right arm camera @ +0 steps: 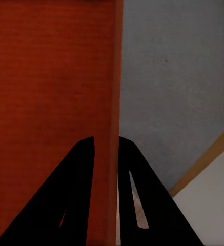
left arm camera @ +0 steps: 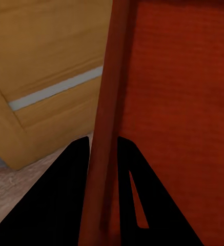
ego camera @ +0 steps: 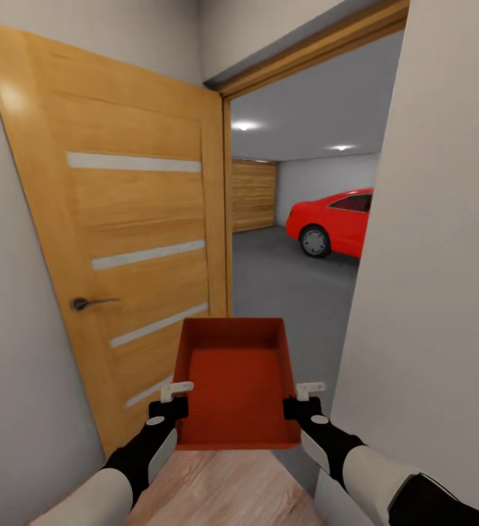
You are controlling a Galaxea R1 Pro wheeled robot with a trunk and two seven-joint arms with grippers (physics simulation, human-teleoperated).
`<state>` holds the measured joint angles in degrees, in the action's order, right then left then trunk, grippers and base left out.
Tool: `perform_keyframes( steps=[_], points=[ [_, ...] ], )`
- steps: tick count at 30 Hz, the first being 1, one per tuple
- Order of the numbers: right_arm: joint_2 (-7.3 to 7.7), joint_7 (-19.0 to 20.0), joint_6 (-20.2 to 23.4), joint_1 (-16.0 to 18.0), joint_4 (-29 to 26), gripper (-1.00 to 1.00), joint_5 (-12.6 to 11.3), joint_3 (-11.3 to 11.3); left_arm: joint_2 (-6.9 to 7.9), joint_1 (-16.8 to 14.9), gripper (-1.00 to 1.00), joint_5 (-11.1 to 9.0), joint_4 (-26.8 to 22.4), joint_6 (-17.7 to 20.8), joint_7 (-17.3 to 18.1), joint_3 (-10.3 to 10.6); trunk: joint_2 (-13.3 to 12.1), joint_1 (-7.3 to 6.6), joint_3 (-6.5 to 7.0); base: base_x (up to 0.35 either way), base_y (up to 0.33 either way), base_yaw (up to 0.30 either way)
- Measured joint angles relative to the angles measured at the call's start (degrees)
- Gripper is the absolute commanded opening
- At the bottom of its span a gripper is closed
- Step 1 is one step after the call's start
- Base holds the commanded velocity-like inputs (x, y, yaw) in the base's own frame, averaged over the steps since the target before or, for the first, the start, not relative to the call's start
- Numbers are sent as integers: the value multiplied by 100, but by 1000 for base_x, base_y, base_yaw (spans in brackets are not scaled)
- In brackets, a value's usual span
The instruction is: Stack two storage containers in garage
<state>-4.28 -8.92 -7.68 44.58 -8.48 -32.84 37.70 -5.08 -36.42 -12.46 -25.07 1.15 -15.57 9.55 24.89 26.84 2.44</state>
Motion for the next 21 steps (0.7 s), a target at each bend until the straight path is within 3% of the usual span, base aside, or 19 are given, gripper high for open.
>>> perform_keyframes(
  steps=[21],
  points=[
    [0,1,-2,0,0,-100,2,0,0,1,-100,-1,-1,-3,-1,1,0,0,0,236,241,-230]
  ],
)
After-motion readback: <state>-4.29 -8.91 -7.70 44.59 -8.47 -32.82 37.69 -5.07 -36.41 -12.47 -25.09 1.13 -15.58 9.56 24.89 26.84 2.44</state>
